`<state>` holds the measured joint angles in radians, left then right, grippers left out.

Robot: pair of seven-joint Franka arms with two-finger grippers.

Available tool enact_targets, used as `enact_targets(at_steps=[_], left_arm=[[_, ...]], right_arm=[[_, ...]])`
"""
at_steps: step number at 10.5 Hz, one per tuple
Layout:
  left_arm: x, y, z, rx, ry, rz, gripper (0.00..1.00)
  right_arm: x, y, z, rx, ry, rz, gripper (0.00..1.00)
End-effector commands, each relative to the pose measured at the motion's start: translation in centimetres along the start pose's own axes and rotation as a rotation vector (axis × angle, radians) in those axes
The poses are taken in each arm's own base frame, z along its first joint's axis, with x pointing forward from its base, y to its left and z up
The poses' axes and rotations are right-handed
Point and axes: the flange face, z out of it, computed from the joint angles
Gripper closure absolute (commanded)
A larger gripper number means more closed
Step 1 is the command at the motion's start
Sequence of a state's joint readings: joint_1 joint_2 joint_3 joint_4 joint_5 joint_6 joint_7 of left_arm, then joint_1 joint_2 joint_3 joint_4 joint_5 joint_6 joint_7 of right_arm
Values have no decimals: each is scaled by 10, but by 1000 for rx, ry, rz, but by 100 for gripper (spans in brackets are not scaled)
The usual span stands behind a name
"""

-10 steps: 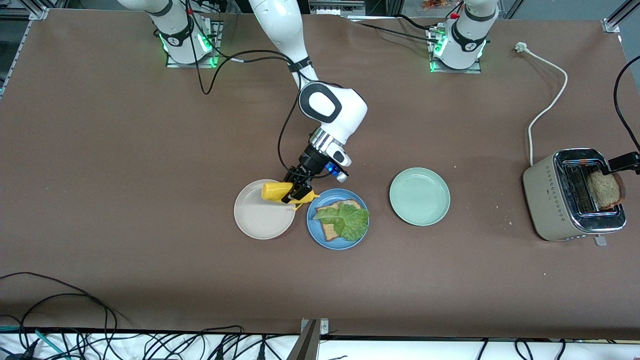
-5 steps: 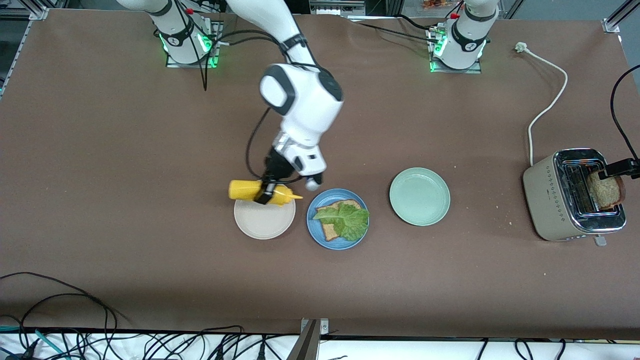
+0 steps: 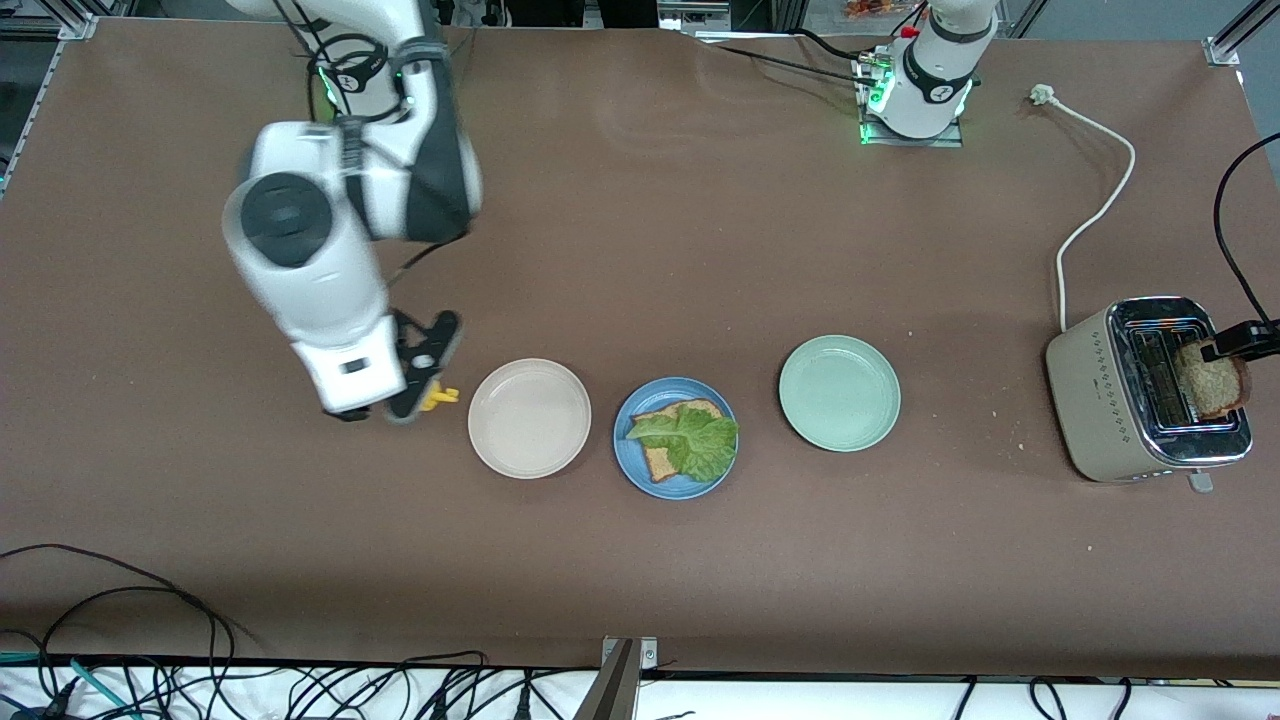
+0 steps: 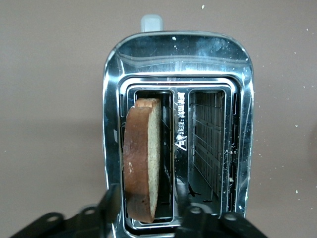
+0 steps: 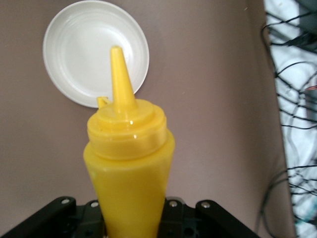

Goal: Make sandwich in blue plate with both arms
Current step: 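Carry the mustard bottle back and lower it to the table, then grasp the bread slice in the toaster with the left gripper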

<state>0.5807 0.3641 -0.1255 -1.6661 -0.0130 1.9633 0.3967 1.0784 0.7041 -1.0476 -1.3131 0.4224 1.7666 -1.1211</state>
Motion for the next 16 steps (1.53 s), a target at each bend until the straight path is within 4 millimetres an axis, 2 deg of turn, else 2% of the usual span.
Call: enact_targets(at_steps=[1,3,4,5,8,10,11,13,15,16], left_arm=[[3,-4,-3,12,1,21,78],[3,-4,-2,11,-2,21,85],[3,-4,-2,13,-1,22,94],[3,-4,-2,13,-2,22,100],[2,2,-18,21,12,28,100],[1,11,-44,39,49,39,100],[-2,18,-57,41,53,45,100],[-4,31,-94,51,71,60,100],[-7,42,-122,45,55,74,100],[-6,54,-131,39,49,93,100]], right_arm=[[-100,44,38,289,255,-34,100],[-159,60,88,404,451,-83,100],[-182,61,113,438,535,-121,100],[-203,57,140,482,642,-177,100],[-244,42,237,604,1006,-301,100],[-262,33,293,621,1168,-338,100],[-262,26,316,632,1224,-348,100],[-266,18,338,610,1298,-383,100],[-283,10,360,643,1336,-359,100],[-284,10,370,650,1338,-359,100]])
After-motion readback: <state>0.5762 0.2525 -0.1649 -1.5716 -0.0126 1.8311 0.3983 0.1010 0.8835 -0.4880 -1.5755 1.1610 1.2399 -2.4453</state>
